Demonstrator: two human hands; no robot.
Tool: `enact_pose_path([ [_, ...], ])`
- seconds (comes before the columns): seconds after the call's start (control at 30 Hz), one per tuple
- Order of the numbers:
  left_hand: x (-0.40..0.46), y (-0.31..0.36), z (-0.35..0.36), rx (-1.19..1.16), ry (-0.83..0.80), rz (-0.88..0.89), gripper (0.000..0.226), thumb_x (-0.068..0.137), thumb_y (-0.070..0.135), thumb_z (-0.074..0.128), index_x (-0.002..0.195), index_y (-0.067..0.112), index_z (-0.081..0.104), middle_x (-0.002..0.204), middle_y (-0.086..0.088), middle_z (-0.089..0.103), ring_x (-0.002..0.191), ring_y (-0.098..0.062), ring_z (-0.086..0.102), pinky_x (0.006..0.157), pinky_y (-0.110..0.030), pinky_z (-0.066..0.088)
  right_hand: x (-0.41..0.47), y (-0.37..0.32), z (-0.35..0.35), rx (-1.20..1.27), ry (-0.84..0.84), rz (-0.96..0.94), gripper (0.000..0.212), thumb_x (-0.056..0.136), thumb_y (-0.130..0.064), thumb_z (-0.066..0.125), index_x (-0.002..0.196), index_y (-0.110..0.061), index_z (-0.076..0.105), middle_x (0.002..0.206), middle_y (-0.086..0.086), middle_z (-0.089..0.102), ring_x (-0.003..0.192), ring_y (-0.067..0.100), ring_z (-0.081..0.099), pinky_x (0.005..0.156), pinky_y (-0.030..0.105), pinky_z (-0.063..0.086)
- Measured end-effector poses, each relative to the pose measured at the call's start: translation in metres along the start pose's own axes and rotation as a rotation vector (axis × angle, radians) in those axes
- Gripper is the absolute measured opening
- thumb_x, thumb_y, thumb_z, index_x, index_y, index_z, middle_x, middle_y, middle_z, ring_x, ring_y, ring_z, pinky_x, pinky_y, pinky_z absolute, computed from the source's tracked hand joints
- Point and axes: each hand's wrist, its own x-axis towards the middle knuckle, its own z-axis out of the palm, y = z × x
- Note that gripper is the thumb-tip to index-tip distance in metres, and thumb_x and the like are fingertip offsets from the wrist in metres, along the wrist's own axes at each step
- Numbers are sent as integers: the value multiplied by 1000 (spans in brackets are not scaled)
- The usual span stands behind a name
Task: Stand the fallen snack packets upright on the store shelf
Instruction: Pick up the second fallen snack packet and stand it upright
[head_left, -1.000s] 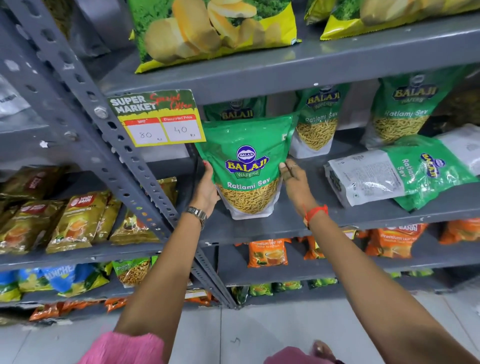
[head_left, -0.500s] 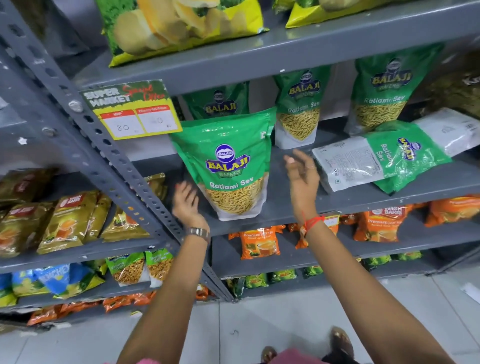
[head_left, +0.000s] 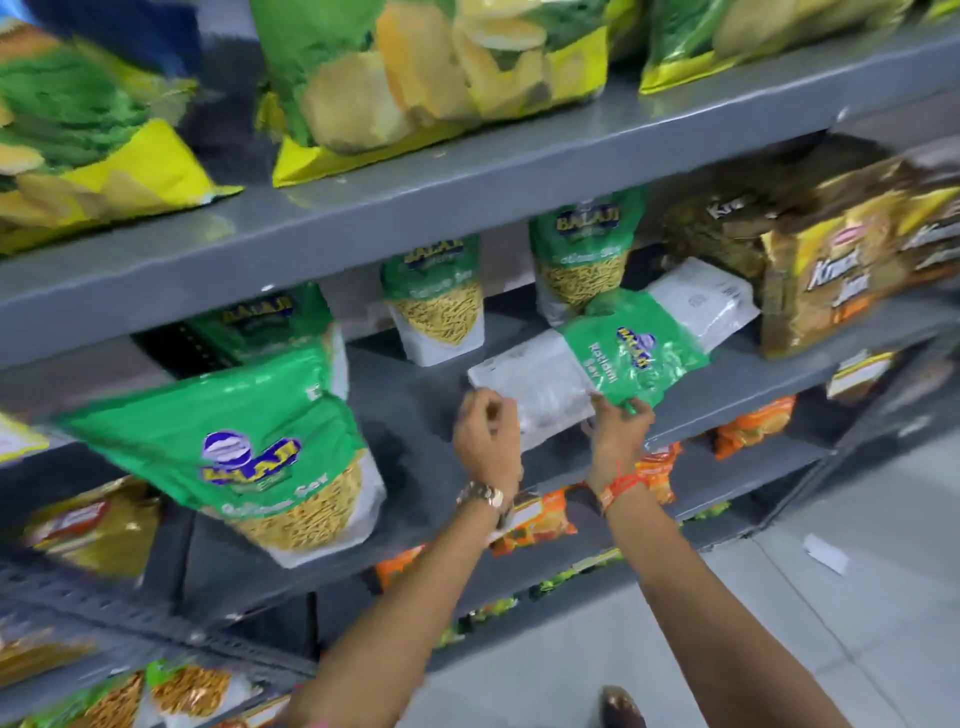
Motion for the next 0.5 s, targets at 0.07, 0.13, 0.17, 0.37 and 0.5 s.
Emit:
enact_pose_path([
  [0.07, 41, 14, 31, 168, -4, -7, 20, 82, 23, 47, 75, 8, 59, 87, -15, 61, 74, -27, 55, 67, -33, 42, 11, 0, -2, 101, -5, 97, 41, 86, 3, 53, 122, -4, 34, 82, 4, 46, 87, 25, 52, 73, 43, 52],
  [0.13, 79, 23, 55, 364, -88, -42, 22, 87, 19, 46, 95, 6, 62, 112, -18, 60, 102, -33, 56, 85, -40, 44, 17, 2, -6, 99, -43, 126, 26, 88, 1, 52, 108, -9, 38, 87, 7, 48, 83, 22, 55, 71, 38, 51],
  [0.17, 95, 22, 60, 455, -193, -100, 27, 88, 18, 44, 104, 5, 62, 120, -18, 59, 111, -34, 53, 92, -41, 43, 15, 5, -9, 75, -75, 125, 19, 89, -3, 53, 98, -12, 40, 82, 5, 49, 73, 19, 55, 72, 37, 51],
  [0.37, 143, 24, 106, 649, -761, -333, 33, 96, 14, 36, 118, -2, 54, 119, -18, 56, 105, -22, 47, 73, -29, 43, 44, 10, -26, -29, -147, 57, 26, 91, -11, 54, 69, -19, 42, 69, 5, 50, 40, 0, 57, 46, 15, 54],
  [0.5, 152, 32, 107, 662, -788, -407, 32, 96, 23, 41, 115, 2, 55, 123, -17, 55, 106, -18, 47, 79, -27, 39, 43, 11, -25, -24, -167, 5, 29, 92, -9, 50, 68, -19, 38, 68, 1, 44, 49, 4, 56, 48, 15, 55],
])
